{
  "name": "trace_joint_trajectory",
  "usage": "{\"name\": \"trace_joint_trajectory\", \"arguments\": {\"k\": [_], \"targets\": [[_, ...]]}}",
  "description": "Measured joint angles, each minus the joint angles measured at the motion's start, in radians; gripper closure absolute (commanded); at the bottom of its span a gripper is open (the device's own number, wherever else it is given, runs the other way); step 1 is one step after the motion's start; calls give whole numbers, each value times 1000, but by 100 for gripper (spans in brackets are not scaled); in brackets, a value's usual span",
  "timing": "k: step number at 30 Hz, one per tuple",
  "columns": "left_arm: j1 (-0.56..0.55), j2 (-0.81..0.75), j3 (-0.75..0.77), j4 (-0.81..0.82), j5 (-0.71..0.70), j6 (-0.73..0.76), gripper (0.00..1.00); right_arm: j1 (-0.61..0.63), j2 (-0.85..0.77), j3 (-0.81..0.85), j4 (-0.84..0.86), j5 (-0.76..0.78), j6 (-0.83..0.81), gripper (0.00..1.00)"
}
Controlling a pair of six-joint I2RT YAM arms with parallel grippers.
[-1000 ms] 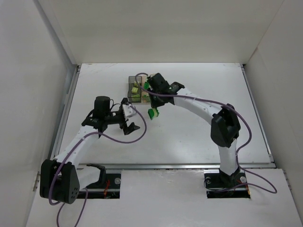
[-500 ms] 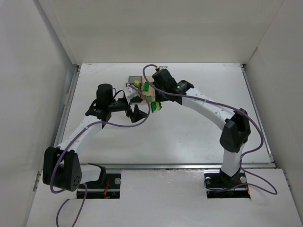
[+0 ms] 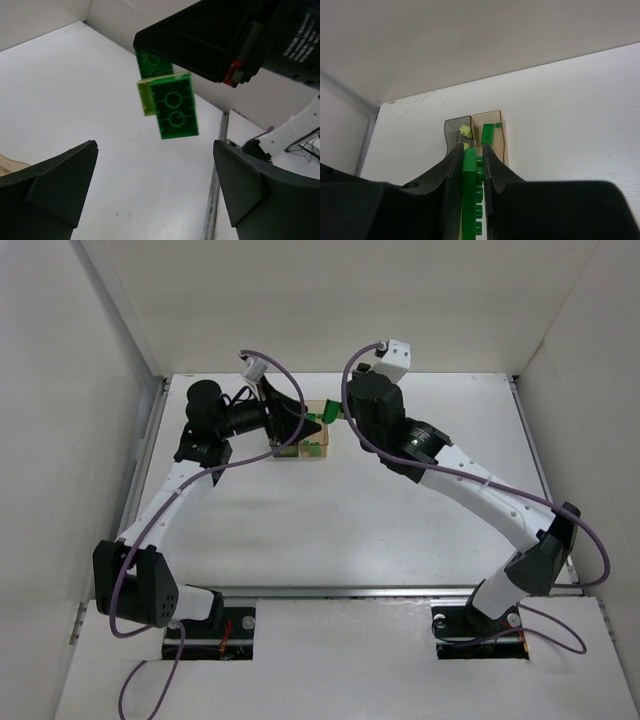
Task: Sort the legos into containers by color
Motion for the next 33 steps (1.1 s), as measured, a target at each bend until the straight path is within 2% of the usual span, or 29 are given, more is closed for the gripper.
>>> {"name": "trace_joint_trajectory", "arguments": {"k": [4,10,15,22,25,31,33], "targets": [[-8,8,2,68,15,-103,1,11,45,14,37,66,-24,100],[-24,26,2,149,45,-196,1,11,73,14,44,84,-42,100],[-29,35,-3,182,10,-225,9,11,73,18,56,82,-42,100],[-29,66,-12,186,-39,-241,14,11,73,18,58,58,-42,100],[-29,72,-12,185,-48,-242,26,11,72,18,60,40,-41,100],[-29,73,-12,186,-53,-241,35,11,72,18,61,3,-38,100],[-29,73,-12,186,-54,-241,35,11,72,18,62,-5,-36,100]]}}
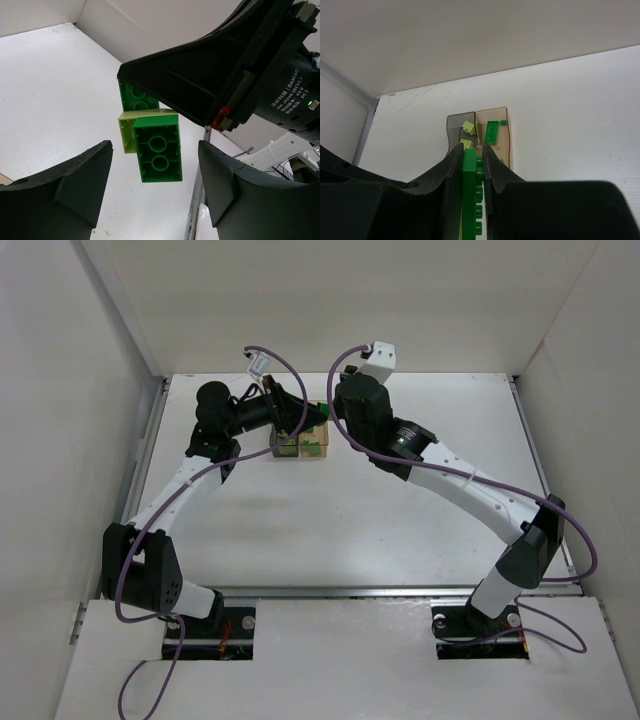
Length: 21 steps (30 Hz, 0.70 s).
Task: Sort the legos into containers by color
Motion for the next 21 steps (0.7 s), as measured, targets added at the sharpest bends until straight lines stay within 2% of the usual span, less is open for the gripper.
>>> {"name": "trace_joint_trajectory", "arguments": {"k": [2,7,10,11,21], "targets": [[0,0,0,0,-1,1,35,0,0,0,0,-5,2,100],[0,0,-1,0,0,6,72,0,0,0,0,-11,2,100],[0,0,-1,0,-3,0,88,0,0,0,0,-10,2,100],[0,0,-1,1,-2,2,99,0,0,0,0,-11,2,100],[5,0,-40,-3,-5,1,100,1,-3,-62,21,16,17,100]]}}
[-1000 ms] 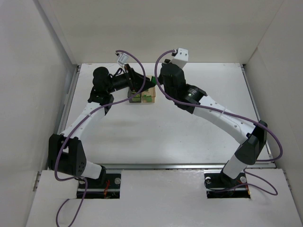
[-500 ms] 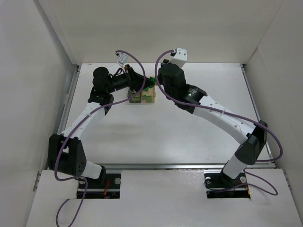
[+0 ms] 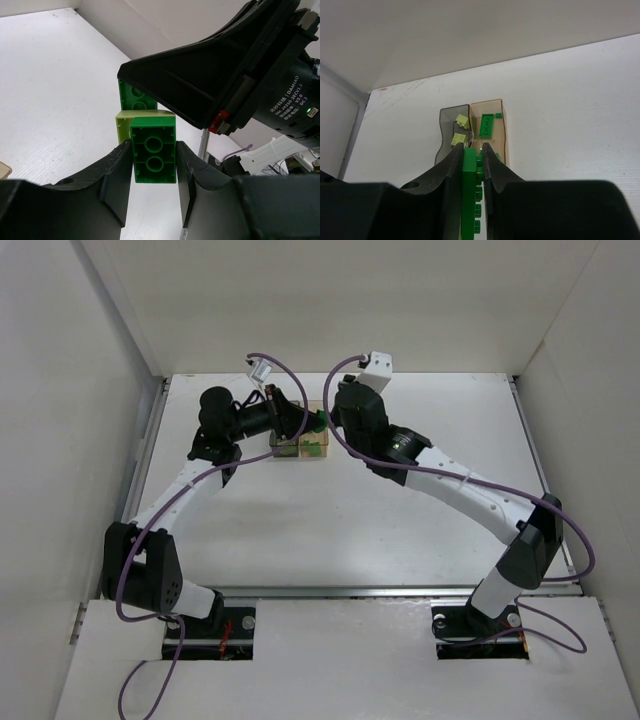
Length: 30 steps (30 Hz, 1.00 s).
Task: Sort the legos into containers by color
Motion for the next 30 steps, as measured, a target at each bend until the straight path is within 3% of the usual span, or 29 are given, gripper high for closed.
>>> {"name": "trace_joint_trajectory", "arguments": {"k": [5,16,20,24,30], "targets": [[10,-2,-28,-24,4,21,100,-7,-3,-58,24,-16,26,100],[69,-68,-54,-43,-26,94,100,-72,1,-72,-88,-8,27,100],[82,-95,-78,-80,-41,134,100,-83,24,-69,-72,-71,22,100],[106,-124,-95,-158,-100,219,100,-131,139,13,-51,-225,-2,100],[142,-182,-124,-239,-187,332,100,-194,460,290,-20,-409,-77,100]]}}
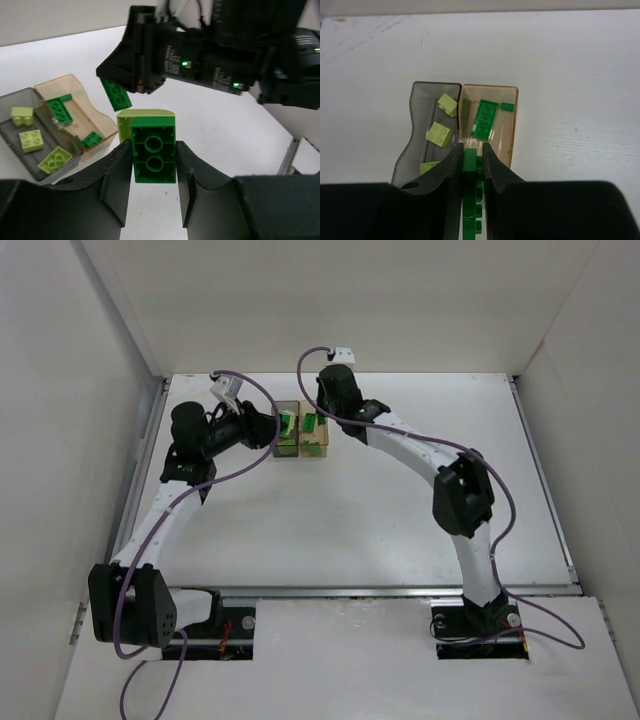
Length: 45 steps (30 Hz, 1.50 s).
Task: Sort the legos into containers by color
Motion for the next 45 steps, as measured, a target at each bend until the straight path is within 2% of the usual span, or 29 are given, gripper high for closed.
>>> {"name": "trace_joint_trajectory", "arguments": {"k": [2,4,5,9,12,17,20,27,30,33,37,41,45], "targets": [[7,-11,-11,-16,-13,21,100,-11,82,60,-3,-37,-26,92],[18,-17,-19,-28,-23,39,100,-18,144,105,-16,-73,-51,79],[22,-18,-23,-30,-26,44,100,-21,167,118,-21,-93,-63,66],[34,-17,-34,-40,-35,60,100,-29,204,132,-50,-161,-92,26],[40,-17,-35,-42,-39,68,100,-35,204,144,-61,-199,-105,14],[41,-11,-32,-47,-43,84,100,-60,195,175,-75,-252,-117,10],[41,10,-18,-51,-35,94,100,-98,134,134,-89,-366,-142,10],[41,97,65,6,110,82,100,-202,-309,-215,-103,-613,-374,8],[36,144,119,59,190,67,100,-196,-462,-278,-107,-750,-447,8],[12,185,168,93,272,85,100,-195,-524,-285,-108,-879,-444,7],[-61,213,215,114,377,203,100,-270,-527,-288,-94,-1071,-331,0],[-105,200,220,124,420,412,100,-381,-509,-286,-59,-1218,-192,0],[-125,177,220,131,424,600,100,-393,-470,-257,-37,-1351,-98,0]]}}
